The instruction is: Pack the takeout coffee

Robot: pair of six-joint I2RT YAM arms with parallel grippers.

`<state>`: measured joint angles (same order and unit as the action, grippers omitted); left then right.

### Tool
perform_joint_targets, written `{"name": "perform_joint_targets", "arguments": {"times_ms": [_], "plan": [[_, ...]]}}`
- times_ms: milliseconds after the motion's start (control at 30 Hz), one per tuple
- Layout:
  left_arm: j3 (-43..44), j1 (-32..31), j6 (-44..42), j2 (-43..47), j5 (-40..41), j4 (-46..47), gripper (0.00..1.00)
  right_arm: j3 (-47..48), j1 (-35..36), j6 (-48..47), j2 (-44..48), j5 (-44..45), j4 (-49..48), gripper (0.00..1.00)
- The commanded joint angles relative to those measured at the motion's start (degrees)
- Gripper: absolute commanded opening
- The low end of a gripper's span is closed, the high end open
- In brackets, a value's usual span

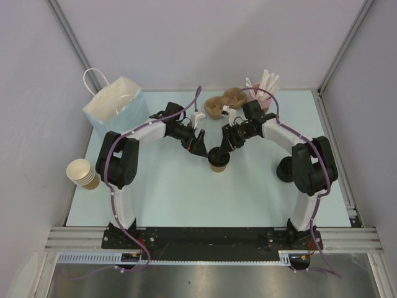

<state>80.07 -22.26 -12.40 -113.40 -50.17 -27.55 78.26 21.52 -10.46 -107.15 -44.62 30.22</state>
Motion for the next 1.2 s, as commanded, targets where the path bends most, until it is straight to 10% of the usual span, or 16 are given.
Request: {"name": "perform_joint_targets", "arguments": {"times_ms": [0, 1167], "plan": [[1.75, -1.20, 1.50, -0.85, -3.70, 2.41, 1.00, 1.11, 0.37, -1.67, -1.83, 3.93, 0.19, 0.45], [4.90, -3.40, -3.15, -0.34, 5.71, -2.15, 0.96, 1.11, 0.89, -3.08, -1.83, 5.60, 0.98, 0.47]]}}
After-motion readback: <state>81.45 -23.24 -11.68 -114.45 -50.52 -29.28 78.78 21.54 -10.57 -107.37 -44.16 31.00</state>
